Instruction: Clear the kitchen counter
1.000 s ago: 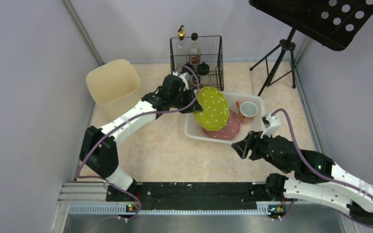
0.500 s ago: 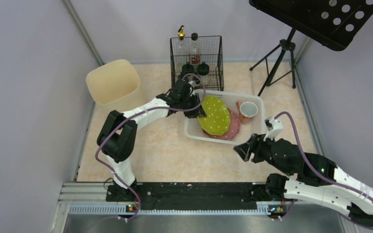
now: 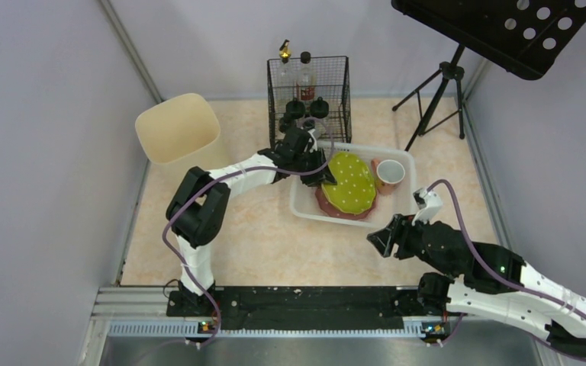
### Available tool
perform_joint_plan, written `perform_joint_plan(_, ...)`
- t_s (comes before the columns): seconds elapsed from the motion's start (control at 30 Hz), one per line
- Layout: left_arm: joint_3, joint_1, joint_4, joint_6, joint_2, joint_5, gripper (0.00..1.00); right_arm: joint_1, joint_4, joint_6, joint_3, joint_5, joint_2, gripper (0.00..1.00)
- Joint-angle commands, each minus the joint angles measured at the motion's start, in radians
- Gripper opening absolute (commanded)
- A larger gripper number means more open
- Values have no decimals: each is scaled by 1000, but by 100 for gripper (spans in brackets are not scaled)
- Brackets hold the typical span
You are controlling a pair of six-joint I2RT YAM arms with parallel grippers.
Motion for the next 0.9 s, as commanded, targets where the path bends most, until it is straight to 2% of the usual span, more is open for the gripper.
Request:
perform_joint_plan(0.0,7,-20,165,-33,-5,74,0,8,9,13,-8,-9,-13,60)
perform_joint_plan(0.17,-48,-22,225,-51,12,84,0,9,8,20,-13,-17,-12,60)
perform_joint_plan(0.37,-92,-23,244,-44,26,83,21,9,12,26,-21,-21,-13,60)
perform_joint_plan(0.6,-134,-24,230,-28,46,63,37,8,25,28,-33,-30,-13,60)
perform_joint_plan(0.63,-145,-23,217,-18,51,46,42,8,27,28,-34,-29,-12,60)
perform_joint_plan(0.87,-158,-23,142,4,55,-5,45,8,41,29,-45,-33,-4,60)
